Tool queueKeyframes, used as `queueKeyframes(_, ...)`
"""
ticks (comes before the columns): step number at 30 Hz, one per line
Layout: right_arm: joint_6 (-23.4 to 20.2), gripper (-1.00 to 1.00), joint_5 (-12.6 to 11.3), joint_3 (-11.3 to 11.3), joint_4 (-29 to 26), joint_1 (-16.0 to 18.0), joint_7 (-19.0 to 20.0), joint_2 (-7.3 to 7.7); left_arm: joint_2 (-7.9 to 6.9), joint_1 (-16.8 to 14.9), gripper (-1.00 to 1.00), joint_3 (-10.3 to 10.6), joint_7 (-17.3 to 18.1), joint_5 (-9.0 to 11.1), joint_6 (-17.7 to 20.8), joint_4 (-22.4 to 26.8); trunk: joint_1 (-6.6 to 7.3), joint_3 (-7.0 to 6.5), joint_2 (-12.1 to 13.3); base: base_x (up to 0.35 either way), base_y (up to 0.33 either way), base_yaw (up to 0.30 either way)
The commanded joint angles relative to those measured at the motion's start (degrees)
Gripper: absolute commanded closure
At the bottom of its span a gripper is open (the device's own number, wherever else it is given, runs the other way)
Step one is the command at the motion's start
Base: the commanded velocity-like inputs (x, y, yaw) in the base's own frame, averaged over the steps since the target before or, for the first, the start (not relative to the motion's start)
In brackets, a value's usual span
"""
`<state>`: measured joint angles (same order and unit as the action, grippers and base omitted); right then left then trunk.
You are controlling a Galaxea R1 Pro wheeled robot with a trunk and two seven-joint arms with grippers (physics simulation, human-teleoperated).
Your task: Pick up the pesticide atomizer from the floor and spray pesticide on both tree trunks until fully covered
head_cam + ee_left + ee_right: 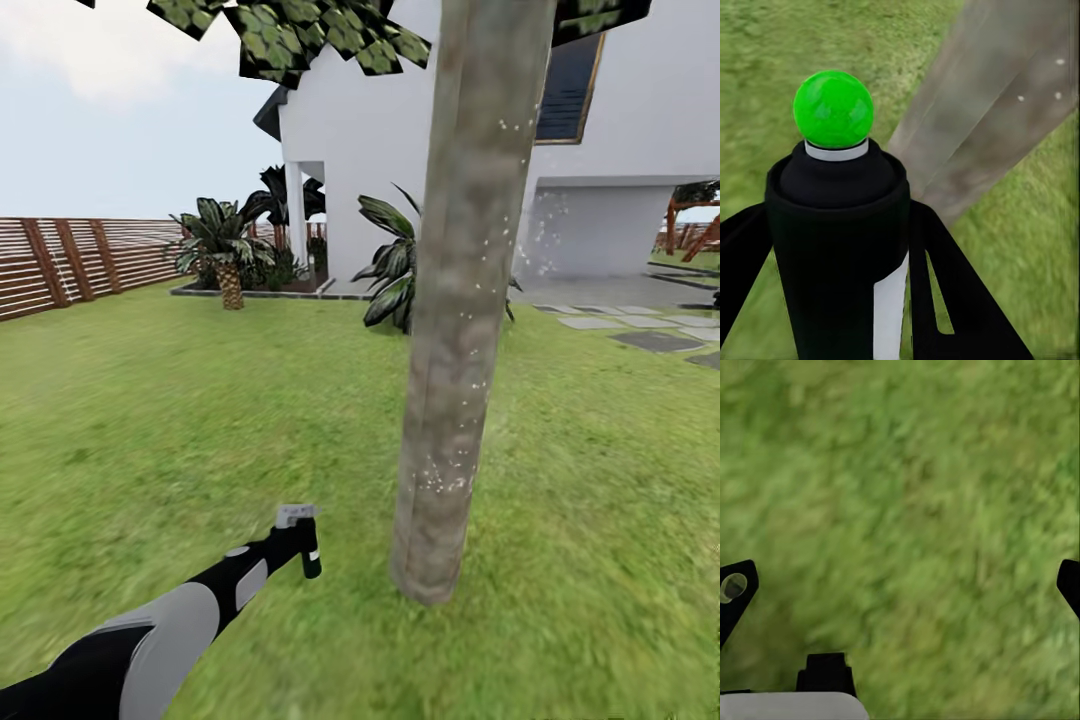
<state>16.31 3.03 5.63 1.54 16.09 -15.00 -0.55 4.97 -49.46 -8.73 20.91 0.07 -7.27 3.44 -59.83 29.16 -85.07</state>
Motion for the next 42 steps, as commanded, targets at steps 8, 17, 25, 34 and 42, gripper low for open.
queueKeyframes(8,0.1,-1.0,0.3,0.4,0.1,0.1,-0.5,-0.15,0.51,0.0,1.0,-0.3,0.5,0.0,0.0,0.0,-0.01,-0.34,0.0,0.167,0.196,-0.268)
queueKeyframes(17,0.1,-1.0,0.3,0.3,0.2,0.1,-0.5,-0.16,1.3,0.0,1.0,-0.3,0.4,-0.1,0.0,0.0,-0.01,-0.79,0.0,0.257,-0.071,-0.266)
queueKeyframes(25,0.1,-1.0,0.3,0.3,0.2,0.1,-0.5,-0.16,1.35,0.0,1.0,-0.4,0.4,-0.1,0.0,-0.1,-0.01,-1.2,0.0,0.072,0.171,-0.266)
queueKeyframes(34,0.1,-1.0,0.3,0.3,0.1,0.1,-0.5,-0.16,1.36,0.0,1.0,-0.4,0.4,-0.1,0.0,-0.2,-0.01,-1.65,0.0,-0.244,0.261,-0.266)
queueKeyframes(42,0.1,-1.0,0.3,0.3,0.1,0.1,-0.5,-0.16,1.36,0.0,1.0,-0.4,0.4,-0.1,0.0,-0.2,-0.01,-1.99,0.0,-0.227,0.179,-0.224)
